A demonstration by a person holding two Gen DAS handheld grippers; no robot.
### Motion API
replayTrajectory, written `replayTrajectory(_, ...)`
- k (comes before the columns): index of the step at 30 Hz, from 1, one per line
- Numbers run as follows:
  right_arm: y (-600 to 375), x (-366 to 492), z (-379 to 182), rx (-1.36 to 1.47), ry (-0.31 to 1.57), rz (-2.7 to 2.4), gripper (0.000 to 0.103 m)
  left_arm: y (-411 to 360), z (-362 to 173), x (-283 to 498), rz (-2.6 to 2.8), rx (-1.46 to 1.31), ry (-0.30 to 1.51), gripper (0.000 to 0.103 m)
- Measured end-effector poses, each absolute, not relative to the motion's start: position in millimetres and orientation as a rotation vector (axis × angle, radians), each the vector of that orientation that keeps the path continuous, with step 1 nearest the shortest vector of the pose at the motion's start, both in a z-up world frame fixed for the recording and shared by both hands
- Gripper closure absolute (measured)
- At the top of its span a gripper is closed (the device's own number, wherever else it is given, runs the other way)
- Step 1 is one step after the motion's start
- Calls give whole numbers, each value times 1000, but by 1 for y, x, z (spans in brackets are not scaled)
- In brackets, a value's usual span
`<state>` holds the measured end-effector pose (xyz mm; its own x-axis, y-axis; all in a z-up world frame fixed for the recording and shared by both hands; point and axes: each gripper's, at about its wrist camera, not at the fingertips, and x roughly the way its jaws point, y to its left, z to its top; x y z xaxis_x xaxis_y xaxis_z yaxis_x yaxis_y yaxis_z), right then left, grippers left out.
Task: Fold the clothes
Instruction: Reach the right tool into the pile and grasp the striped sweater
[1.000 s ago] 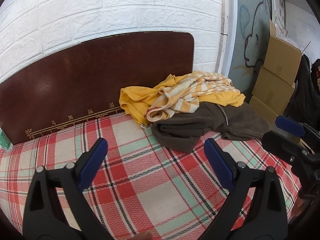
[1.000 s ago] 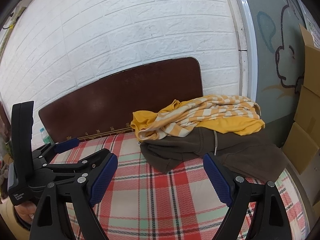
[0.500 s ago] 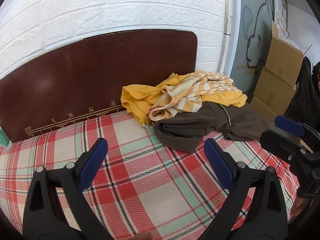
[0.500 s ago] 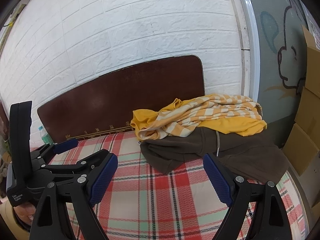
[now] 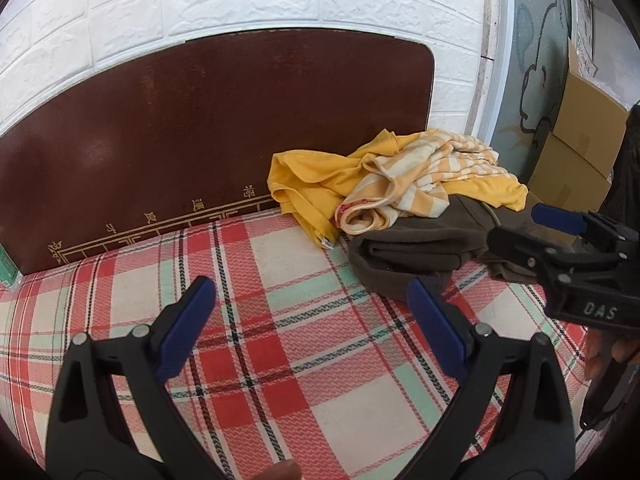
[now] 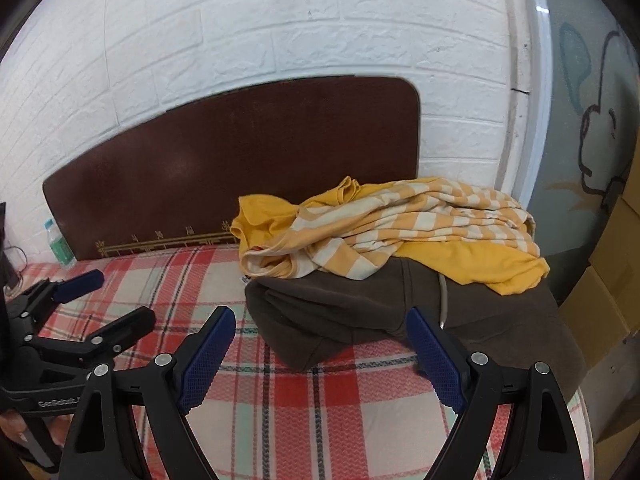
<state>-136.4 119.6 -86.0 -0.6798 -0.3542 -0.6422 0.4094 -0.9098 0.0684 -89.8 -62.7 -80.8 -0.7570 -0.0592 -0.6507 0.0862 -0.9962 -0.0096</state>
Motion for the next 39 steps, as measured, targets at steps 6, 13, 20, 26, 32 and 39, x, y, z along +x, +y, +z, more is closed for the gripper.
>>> replayTrajectory(6, 86, -196, -116, 1006, 243, -2550, 14, -75, -109, -121, -2825, 1150, 93, 6)
replayTrajectory(13, 39, -246, -141, 962, 487, -2568, 16, -91, -129, -129, -2823, 1163, 144, 6)
replayTrajectory(20, 34, -266, -148, 957, 512, -2505, 82, -106, -137, -128, -2842, 1189, 198, 6)
replayTrajectory(26, 111, -254, -94, 914, -36, -2474, 91, -108, -125, -123, -2886, 1154, 227, 6)
replayTrajectory(32, 186, -216, -27, 736, -339, -2433, 99, -89, -105, -115, -2957, 1123, 225, 6)
replayTrajectory(39, 191, -168, 20, 659, -61, -2519, 88, -60, -81, -97, -3036, 1062, 114, 6)
